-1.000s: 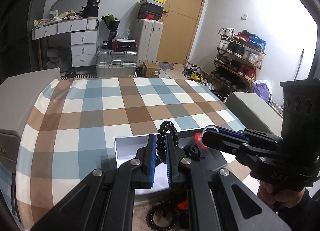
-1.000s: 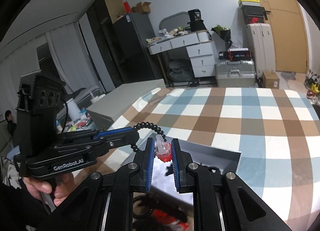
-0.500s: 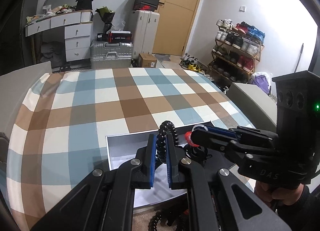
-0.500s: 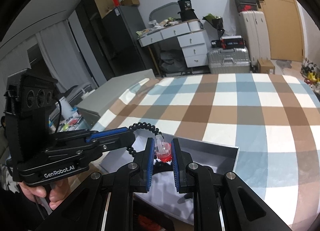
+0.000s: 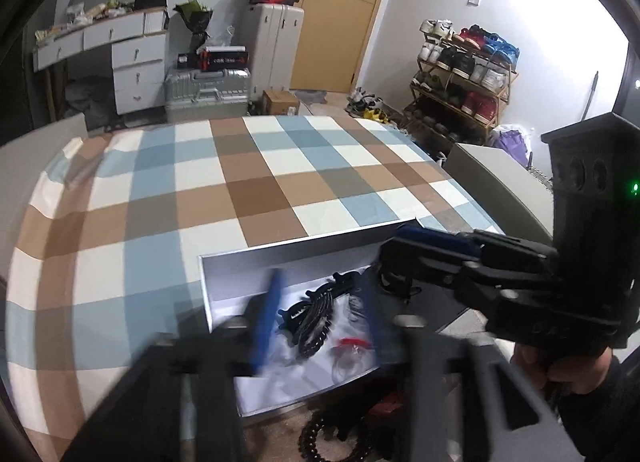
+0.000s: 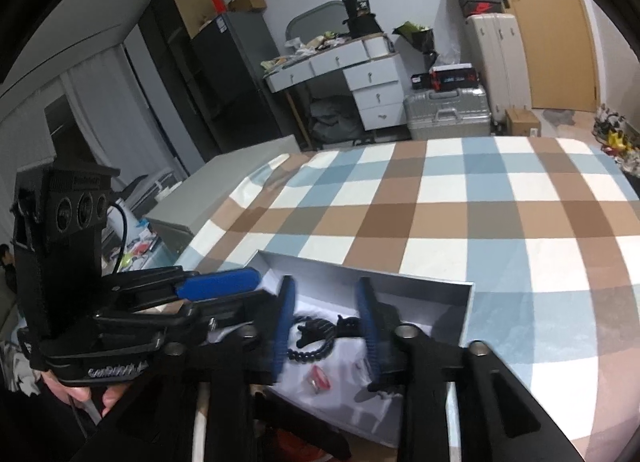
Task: Organize jewelry
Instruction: 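Carry both items over the silver box and open both tools, then withdraw both tools from the box and return toward the pile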
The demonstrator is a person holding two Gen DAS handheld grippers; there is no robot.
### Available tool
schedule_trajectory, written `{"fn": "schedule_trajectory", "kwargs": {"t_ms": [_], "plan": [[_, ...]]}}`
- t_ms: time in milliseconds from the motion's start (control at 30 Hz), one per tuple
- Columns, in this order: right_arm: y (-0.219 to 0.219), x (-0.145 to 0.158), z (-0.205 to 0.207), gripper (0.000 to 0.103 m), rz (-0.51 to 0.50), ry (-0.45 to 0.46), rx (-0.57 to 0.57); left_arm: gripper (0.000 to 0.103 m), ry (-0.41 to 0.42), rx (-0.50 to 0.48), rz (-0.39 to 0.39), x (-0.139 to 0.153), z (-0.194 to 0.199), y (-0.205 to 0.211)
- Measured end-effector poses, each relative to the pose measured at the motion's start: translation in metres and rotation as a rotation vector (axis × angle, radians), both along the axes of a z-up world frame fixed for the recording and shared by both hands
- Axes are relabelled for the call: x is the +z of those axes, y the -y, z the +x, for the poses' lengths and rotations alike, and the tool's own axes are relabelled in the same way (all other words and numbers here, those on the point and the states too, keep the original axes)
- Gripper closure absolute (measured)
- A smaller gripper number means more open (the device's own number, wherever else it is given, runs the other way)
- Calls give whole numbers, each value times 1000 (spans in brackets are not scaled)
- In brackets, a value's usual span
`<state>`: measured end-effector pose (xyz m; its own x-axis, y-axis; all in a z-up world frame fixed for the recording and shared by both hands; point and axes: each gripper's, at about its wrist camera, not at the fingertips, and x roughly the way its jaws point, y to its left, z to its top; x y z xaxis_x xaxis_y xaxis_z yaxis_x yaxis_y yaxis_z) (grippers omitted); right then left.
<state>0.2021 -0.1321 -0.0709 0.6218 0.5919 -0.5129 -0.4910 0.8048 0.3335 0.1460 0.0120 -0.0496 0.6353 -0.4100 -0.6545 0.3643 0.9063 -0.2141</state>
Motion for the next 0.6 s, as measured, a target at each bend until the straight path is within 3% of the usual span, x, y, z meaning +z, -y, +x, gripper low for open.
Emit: {"fn": "schedule_trajectory", "kwargs": {"t_ms": [67,167,300,433,600], "plan": [[6,6,-7,61,9,26,-20,49,18,0,-27,4,-5,-5],[11,15,-20,42,2,79,-44,49,22,16,-52,9,-10,-11],[15,23,-32,37,-1,110,-47,47,37,56,-51,12,-17,-16],[21,32,-48,14,7,159,-86,39,51,95,-49,15,-27,-21],[24,38,-68,10,-8,201,-110,38,60,128,-50,15,-39,-25]]}}
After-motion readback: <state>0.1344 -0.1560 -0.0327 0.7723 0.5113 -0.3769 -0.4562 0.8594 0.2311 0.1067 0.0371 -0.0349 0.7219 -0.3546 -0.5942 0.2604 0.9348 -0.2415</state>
